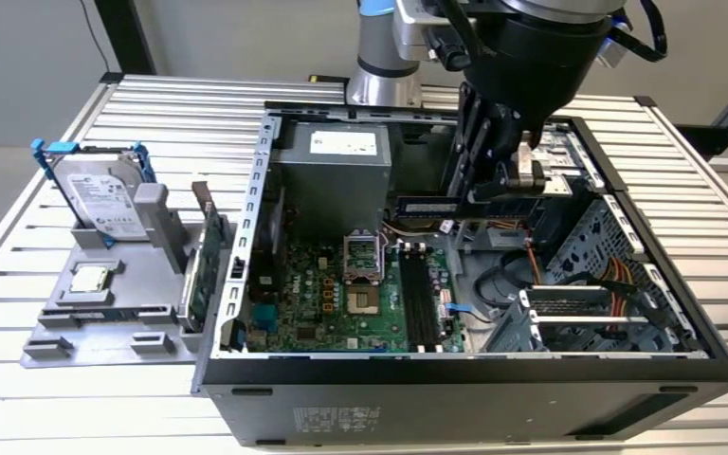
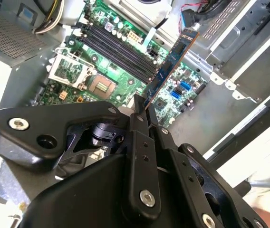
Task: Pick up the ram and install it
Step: 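Insert the ram into the slot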
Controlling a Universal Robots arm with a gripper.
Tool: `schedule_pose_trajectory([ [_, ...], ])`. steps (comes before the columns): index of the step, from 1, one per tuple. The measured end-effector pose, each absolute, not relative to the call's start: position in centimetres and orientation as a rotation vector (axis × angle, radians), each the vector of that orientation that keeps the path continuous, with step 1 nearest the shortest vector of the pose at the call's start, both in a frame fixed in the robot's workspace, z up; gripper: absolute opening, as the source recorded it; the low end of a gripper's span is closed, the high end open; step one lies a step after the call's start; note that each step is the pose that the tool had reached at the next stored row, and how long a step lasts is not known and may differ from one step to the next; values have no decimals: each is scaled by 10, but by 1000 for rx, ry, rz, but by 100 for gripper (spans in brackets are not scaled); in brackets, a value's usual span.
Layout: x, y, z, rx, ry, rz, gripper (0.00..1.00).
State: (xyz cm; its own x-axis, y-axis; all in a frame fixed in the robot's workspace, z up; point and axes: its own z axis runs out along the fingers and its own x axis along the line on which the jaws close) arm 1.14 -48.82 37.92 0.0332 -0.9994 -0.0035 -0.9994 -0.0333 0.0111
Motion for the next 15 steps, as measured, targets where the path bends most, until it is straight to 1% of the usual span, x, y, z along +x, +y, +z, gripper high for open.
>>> schedule_pose_trajectory([
  [15,11,-488,379,2257,-2184,-23,0],
])
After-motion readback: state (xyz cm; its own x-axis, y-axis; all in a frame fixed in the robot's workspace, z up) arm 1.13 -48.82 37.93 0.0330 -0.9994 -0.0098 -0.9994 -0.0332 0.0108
